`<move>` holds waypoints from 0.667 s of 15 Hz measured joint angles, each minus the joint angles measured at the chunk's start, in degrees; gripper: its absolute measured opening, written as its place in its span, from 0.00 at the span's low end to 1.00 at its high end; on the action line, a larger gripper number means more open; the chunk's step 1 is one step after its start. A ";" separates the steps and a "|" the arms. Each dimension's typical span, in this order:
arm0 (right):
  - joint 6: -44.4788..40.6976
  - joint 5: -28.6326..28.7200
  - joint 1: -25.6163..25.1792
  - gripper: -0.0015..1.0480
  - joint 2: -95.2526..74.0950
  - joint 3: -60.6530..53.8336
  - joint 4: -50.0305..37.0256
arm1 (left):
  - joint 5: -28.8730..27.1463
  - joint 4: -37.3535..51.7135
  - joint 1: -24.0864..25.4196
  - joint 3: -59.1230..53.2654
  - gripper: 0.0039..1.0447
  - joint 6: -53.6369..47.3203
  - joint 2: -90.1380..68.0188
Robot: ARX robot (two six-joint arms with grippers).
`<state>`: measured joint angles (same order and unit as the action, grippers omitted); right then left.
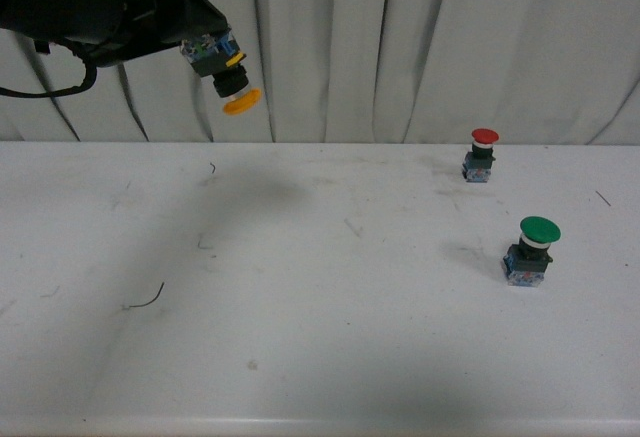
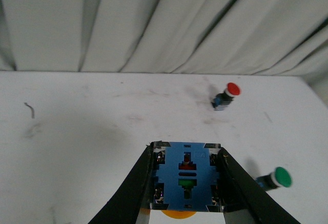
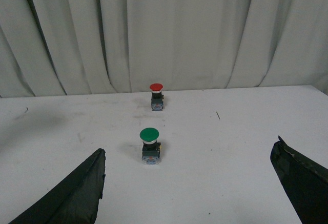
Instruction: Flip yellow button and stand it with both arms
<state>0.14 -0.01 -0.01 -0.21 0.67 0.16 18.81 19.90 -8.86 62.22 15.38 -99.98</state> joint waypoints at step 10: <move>0.00 0.00 0.00 0.94 0.00 0.00 0.02 | 1.53 53.75 -8.39 -18.62 0.29 47.65 -10.45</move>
<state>0.14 -0.01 -0.01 -0.21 0.67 0.19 20.34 73.65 -17.26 43.59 63.02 -110.43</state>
